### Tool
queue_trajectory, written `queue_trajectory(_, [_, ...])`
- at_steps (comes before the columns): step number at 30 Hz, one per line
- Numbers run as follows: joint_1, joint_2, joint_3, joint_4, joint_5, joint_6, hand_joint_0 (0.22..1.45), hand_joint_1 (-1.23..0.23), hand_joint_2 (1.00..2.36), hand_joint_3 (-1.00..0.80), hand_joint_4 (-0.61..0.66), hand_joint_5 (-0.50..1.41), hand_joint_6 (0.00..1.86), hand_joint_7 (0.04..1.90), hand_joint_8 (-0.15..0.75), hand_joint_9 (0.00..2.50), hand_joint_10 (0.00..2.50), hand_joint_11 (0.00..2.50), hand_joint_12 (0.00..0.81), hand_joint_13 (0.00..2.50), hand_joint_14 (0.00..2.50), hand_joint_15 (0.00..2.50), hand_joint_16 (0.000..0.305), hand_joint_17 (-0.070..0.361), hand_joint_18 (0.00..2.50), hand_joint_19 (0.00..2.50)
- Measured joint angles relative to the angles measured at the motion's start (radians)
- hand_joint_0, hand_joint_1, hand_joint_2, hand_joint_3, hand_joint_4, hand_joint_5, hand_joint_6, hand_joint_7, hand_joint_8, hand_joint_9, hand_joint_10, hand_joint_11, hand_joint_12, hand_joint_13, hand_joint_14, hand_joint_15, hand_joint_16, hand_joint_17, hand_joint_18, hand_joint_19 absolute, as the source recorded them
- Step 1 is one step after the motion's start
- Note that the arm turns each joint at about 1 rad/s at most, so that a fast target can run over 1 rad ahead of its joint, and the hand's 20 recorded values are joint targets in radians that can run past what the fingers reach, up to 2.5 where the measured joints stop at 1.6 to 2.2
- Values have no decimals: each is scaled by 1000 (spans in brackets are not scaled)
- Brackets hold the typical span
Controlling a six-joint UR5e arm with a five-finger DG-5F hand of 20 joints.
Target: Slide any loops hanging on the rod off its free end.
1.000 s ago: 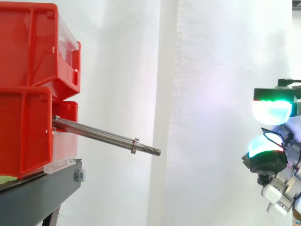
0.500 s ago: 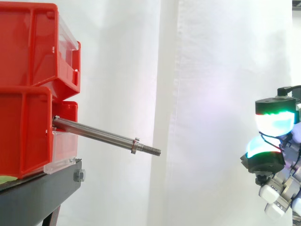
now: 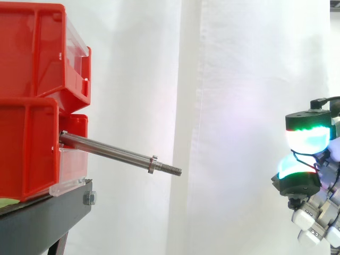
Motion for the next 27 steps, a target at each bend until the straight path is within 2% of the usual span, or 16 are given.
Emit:
queue_trajectory(10, [0, 0, 0, 0, 0, -1, 579, -456, 1008, -416, 130, -152, 786, 1260, 238, 661, 4, 128, 234, 473, 1, 70, 29, 65, 360, 338])
queue_trajectory(19, [1, 0, 0, 0, 0, -3, 552, -504, 1002, -478, 131, -150, 778, 1255, 244, 662, 4, 125, 236, 478, 1, 58, 29, 66, 366, 323])
queue_trajectory(27, [0, 0, 0, 0, 0, -3, 593, -628, 1013, -337, 123, -146, 770, 1278, 236, 649, 3, 115, 231, 480, 0, 56, 28, 64, 385, 315])
